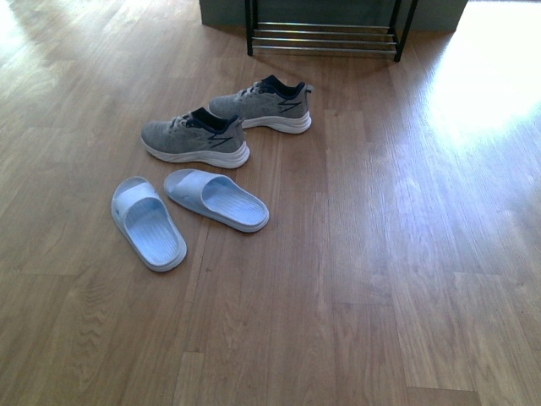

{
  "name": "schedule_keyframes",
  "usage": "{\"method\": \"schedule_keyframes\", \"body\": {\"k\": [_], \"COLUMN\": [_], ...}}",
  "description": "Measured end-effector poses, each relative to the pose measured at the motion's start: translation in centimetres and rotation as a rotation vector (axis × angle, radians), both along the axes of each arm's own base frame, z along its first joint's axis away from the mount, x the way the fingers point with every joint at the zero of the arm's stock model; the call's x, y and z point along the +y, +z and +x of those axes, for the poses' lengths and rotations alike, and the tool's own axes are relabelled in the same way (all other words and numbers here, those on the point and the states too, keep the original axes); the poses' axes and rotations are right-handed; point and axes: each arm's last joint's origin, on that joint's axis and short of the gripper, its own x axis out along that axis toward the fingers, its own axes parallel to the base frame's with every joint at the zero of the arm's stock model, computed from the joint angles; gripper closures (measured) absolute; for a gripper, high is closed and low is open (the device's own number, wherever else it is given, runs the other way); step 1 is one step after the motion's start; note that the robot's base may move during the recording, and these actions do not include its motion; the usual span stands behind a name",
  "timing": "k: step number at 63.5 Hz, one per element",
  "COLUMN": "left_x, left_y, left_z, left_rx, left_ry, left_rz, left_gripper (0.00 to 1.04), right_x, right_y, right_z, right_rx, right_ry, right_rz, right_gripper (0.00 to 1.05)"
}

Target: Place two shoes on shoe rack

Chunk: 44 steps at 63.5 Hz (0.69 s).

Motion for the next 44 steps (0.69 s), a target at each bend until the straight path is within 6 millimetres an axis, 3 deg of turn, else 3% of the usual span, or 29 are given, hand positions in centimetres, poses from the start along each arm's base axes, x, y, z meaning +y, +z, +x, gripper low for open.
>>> {"method": "schedule_keyframes", "body": {"k": [44], "left_x": [0.00], "left_y": [0.00], "left_z": [0.00], "left_rx": [0.000], "left_ry": [0.000], "left_rz": [0.000], "left_gripper": [0.09], "right_x": [0.00], "right_y": [0.00], "right_z": [0.00], "right_rx": [0.000], "right_ry": [0.000], "right_rz": [0.000], "right_gripper": [0.09]}}
